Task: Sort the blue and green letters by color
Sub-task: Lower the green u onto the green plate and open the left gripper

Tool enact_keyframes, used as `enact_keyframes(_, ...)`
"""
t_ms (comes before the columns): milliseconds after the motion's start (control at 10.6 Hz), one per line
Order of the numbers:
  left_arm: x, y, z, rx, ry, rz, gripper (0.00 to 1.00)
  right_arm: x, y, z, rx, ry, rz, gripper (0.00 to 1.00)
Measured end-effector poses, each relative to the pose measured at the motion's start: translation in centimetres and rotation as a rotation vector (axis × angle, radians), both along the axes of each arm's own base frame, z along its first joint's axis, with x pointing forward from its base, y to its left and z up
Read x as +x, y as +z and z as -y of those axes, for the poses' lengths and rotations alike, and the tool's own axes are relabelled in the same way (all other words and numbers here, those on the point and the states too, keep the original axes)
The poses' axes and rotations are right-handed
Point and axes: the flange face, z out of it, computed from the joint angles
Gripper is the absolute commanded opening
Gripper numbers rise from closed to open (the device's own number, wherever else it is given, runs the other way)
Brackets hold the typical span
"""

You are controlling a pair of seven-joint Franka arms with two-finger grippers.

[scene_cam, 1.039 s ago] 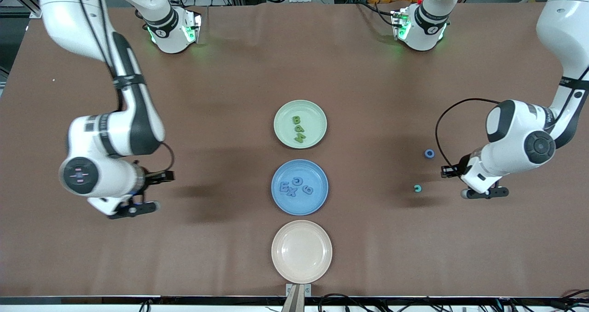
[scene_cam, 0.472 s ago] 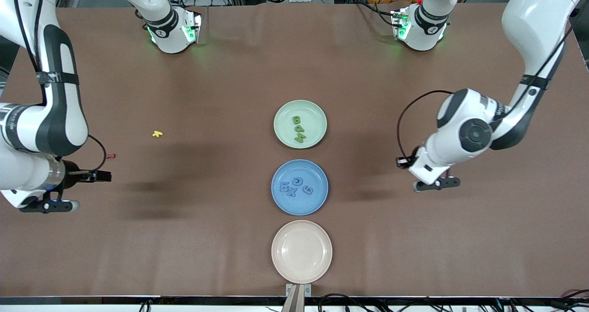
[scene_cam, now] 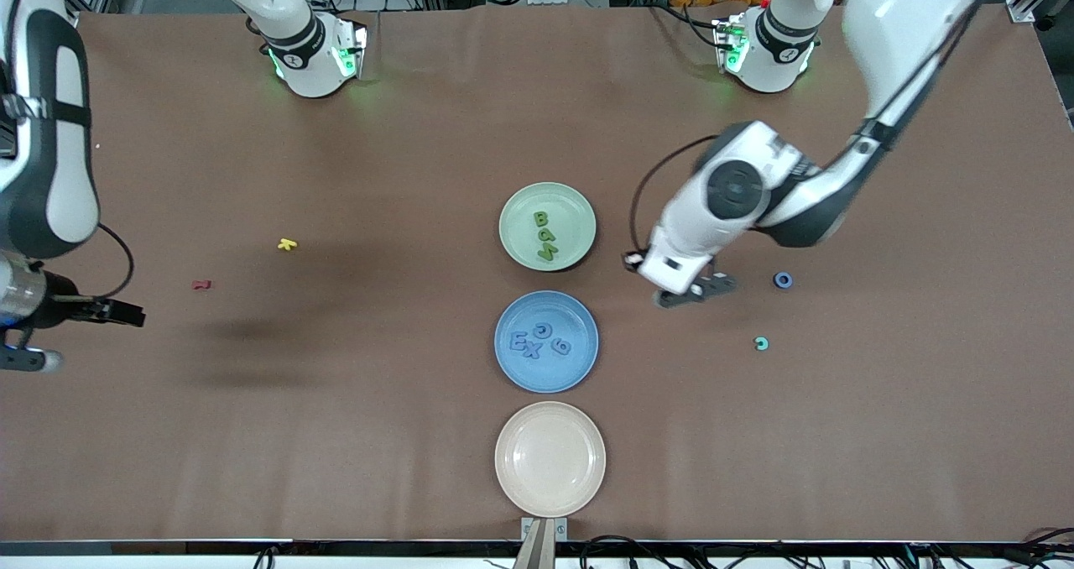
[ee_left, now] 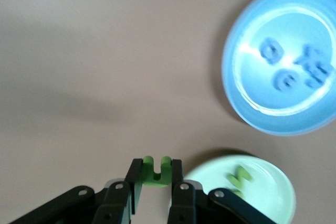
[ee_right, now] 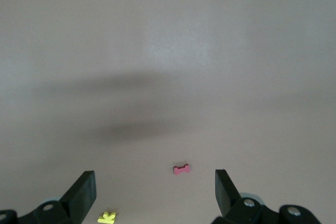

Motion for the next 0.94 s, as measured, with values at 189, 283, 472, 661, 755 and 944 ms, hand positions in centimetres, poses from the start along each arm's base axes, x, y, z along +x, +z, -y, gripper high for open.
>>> enact_keyframes(189, -3.5, -0.6, 6.8, 0.015, 0.043, -0.011, 0.00, -1.2, 4.2, -0.3, 0.010, -0.099, 0.038, 1.00)
enact_keyframes(283, -4.7, -1.3, 9.2, 0.027, 0.068, -0.013, 0.00, -1.7, 6.2, -1.2, 0.016, -0.156, 0.060, 1.00)
enact_keyframes(472, -5.9, -3.5, 13.2, 0.054, 0.116, -0.013, 0.00, -2.3, 9.6, -3.4, 0.025, -0.176, 0.113, 1.00)
enact_keyframes(661, -7.5, -6.7, 16.2, 0.111, 0.143, 0.001, 0.45, -3.2, 12.9, -4.3, 0.035, -0.167, 0.165, 1.00)
enact_keyframes(755, -8.5, -7.9, 17.1, 0.134, 0.141, 0.007, 0.99, -3.9, 14.7, -4.3, 0.039, -0.166, 0.193, 1.00)
enact_keyframes(944, -8.9, -8.7, 17.4, 0.150, 0.154, 0.006, 1.00, -5.9, 18.6, -4.6, 0.052, -0.163, 0.193, 1.00)
